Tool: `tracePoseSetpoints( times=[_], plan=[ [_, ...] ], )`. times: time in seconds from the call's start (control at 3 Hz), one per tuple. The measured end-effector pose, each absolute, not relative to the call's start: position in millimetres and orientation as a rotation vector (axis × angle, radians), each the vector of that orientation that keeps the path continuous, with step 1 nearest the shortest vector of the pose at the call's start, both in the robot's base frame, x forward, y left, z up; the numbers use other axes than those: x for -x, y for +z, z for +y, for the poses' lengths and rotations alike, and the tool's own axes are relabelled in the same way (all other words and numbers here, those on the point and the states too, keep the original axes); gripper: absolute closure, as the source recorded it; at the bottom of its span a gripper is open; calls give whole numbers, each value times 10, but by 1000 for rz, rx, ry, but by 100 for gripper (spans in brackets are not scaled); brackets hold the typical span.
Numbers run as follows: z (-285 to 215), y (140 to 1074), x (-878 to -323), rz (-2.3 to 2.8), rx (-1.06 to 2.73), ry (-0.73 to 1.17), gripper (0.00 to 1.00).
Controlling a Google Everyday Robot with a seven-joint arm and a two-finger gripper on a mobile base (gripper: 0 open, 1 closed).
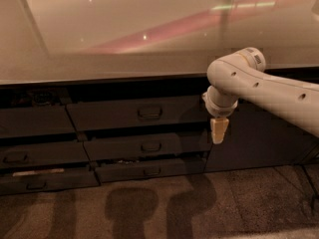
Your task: Open top drawer
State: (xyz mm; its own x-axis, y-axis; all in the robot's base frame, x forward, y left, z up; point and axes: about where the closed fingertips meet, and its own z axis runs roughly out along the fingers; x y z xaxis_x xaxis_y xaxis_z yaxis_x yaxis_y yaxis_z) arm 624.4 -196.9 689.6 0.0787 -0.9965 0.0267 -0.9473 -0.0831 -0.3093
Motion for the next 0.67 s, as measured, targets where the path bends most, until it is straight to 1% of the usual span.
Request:
tracePoseSetpoints(
  times=[0.33, 0.67],
  plan=[
    [-1969, 6897, -6245, 1970, 2141, -342, 0],
    [-1874, 7092, -6515, 1977, 2150, -453, 0]
  ],
)
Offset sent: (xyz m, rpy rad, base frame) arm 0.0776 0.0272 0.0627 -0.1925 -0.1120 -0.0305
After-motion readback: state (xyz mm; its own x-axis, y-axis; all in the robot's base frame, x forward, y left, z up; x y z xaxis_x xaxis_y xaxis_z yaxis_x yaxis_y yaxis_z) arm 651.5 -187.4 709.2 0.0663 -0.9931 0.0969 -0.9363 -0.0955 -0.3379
